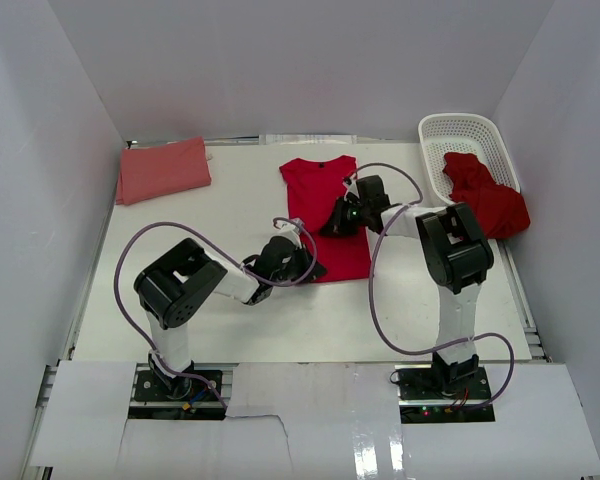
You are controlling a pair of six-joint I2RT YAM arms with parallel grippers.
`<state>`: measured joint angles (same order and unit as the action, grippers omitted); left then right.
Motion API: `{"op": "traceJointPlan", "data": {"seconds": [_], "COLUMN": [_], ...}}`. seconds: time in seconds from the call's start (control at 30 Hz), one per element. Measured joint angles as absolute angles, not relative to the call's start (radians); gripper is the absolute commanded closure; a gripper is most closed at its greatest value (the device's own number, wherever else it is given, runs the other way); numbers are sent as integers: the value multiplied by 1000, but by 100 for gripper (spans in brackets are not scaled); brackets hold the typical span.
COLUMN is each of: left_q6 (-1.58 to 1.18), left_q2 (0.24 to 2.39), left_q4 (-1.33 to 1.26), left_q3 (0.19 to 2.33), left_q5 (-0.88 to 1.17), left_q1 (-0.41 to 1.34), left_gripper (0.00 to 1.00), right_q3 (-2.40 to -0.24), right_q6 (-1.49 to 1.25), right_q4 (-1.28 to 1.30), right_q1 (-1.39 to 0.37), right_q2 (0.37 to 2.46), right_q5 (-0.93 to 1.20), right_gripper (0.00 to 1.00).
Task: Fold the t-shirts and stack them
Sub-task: Grab one side of the 2/3 rectangular tshirt with both arms
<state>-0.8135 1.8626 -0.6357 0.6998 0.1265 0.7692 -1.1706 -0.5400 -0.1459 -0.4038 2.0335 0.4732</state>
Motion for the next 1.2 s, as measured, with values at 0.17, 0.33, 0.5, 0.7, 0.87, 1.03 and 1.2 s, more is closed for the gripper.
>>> {"op": "traceJointPlan", "data": {"seconds": [0.17,0.33,0.5,0.7,0.87,1.03,1.2], "left_q6": [-813,-813,-813,-809,-784,-774,-787], "left_q2": [1851,1830,1815,1766,1631,1393,1250], "left_q4": [-646,-646,-642,-597,-427,-242,-103], "left_q3": [680,656,641,612,603,612,634], "left_q5": [120,120,120,121,121,93,51], "left_q1": [772,776,776,777,781,781,778], "left_gripper": [100,100,100,98,55,39,35], "right_q3": [-1380,-1710,-1863,-1523,-1103,-834,-659], "right_q6": [-530,-504,-459,-415,-390,-414,-493], "right_q4": [-78,59,126,136,168,220,236], "right_q1": [-404,-404,-404,-404,-405,-399,-398], "right_q2": [2149,2261,2220,1921,1590,1316,1178], "right_q5": [452,432,420,377,300,281,290], "right_gripper": [92,92,88,45,18,15,15]}}
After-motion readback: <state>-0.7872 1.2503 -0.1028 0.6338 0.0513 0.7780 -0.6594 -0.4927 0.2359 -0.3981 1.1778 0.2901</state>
